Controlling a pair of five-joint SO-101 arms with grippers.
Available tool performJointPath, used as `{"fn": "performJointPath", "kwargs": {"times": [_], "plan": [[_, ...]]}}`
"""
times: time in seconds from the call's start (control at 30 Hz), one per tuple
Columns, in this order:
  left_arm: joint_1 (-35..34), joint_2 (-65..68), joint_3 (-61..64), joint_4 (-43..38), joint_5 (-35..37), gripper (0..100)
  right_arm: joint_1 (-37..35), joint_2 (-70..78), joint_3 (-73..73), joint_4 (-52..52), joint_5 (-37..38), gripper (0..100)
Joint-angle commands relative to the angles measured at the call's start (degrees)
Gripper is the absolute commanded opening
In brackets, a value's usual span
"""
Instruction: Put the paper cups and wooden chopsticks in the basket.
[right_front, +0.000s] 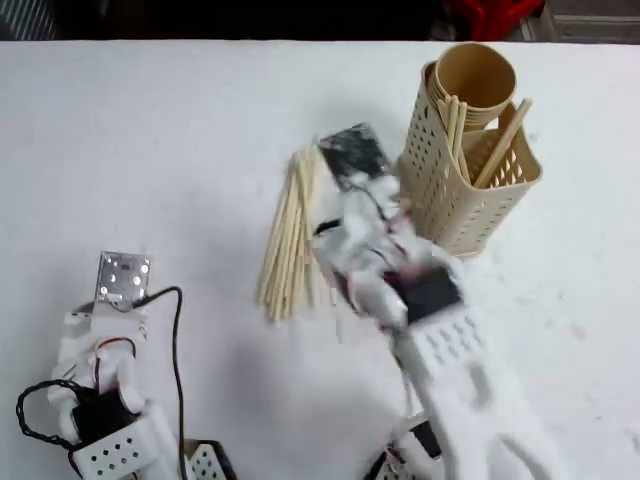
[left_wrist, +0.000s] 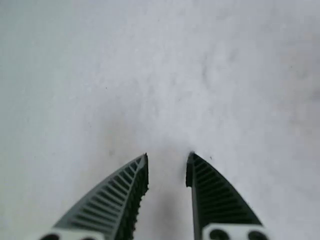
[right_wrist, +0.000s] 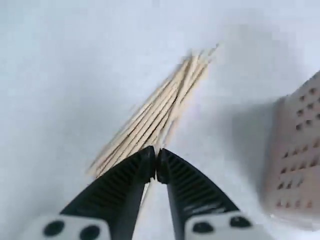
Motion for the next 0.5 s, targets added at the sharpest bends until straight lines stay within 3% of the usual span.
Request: {"fn": "performJointPath", "kwargs": {"times": [0.0, 0.1, 0.23, 0.47], "plan": [[-0.4, -0.4, -0.2, 0.2, -0.3, 14, 6.3, -7.9, -7.3, 3.6, 2.7, 1.6], [-0.4, -0.4, -0.2, 0.2, -0.3, 14, 8.5, -7.0, -11.2, 6.8, 4.5, 1.6], [-0.4, -0.4, -0.2, 0.2, -0.3, 14, 5.6, 0.0, -9.4, 7.6, 5.1, 1.8], [-0.4, -0.4, -0.2, 0.2, -0.3, 14, 2.1, 29.3, -7.9, 4.9, 1.2, 5.6]]}}
